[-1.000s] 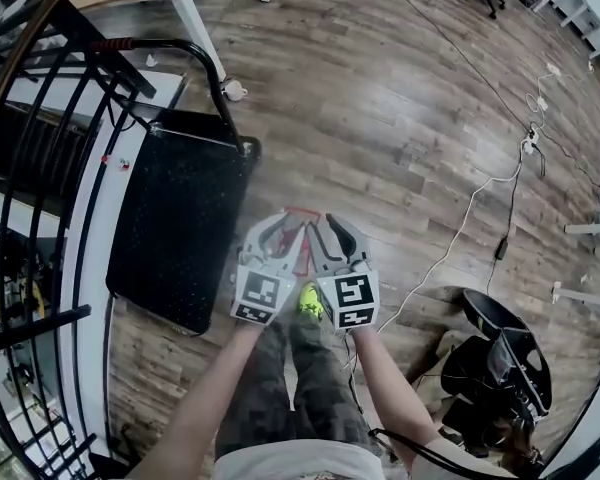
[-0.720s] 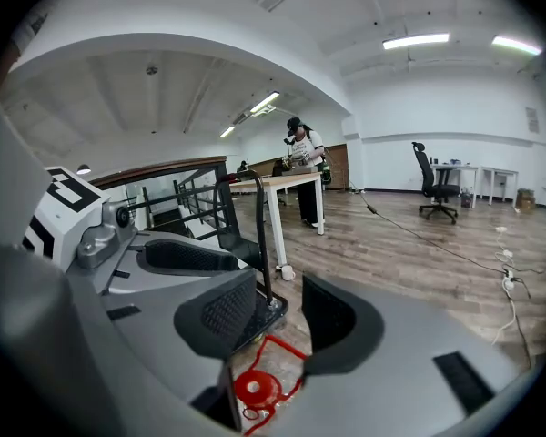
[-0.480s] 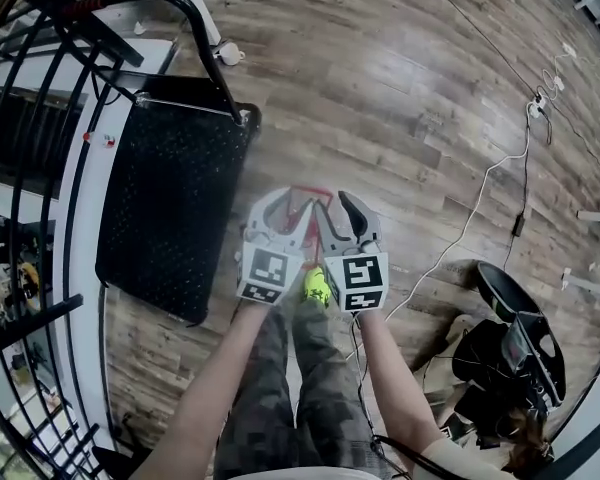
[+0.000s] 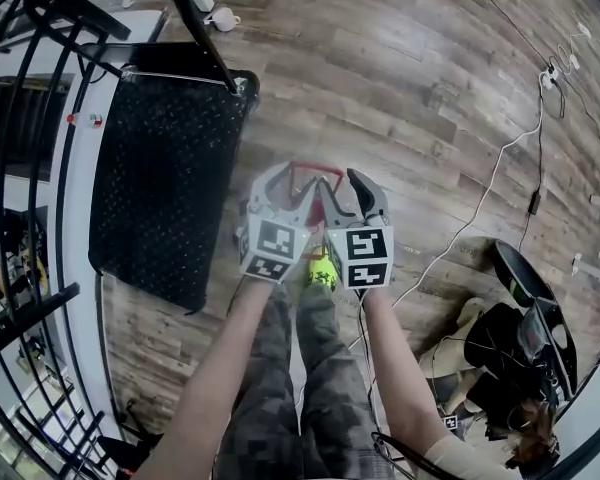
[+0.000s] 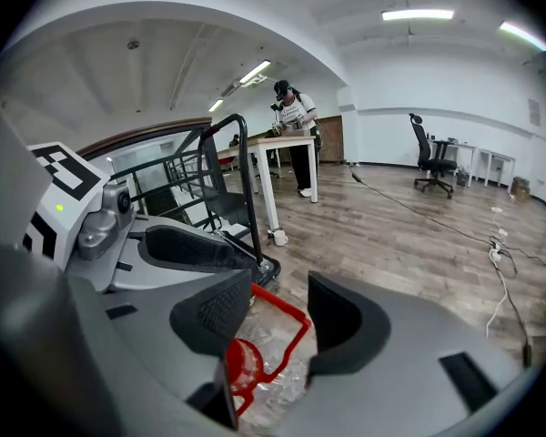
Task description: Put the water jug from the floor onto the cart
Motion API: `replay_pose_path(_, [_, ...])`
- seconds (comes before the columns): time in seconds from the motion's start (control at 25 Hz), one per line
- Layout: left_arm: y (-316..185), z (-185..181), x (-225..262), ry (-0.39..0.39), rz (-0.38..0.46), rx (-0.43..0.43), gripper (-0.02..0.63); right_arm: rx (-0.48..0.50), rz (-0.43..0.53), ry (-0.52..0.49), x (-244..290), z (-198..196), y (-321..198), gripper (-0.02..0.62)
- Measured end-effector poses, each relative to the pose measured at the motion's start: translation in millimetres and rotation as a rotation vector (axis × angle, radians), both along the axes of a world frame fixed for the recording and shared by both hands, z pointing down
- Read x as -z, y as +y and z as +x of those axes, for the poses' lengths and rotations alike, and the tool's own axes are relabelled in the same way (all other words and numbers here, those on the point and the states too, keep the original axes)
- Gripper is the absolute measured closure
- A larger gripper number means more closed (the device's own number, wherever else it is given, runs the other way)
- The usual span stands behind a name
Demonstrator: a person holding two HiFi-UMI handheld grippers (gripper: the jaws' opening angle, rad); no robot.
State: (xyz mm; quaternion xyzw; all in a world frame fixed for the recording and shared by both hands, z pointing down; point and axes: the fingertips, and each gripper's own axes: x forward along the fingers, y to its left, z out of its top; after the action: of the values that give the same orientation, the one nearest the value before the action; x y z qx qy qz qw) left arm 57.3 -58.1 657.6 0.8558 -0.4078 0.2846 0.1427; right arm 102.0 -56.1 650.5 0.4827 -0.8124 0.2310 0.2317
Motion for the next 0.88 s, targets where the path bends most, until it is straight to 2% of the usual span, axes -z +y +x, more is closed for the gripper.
replay_pose_path(0.6, [-9.3, -2.2, -64.2, -0.041, -0.077, 0.006, 0.417, -0.008, -0.086, 0.026, -65.2, 1.9, -5.3, 0.413])
replay_pose_path(0.88, [-17.9, 0.4, -83.9, -0.018, -0.088, 0.009, 0.417, -0.025, -0.109, 0.044, -89.0, 6.3, -13.8, 0.411])
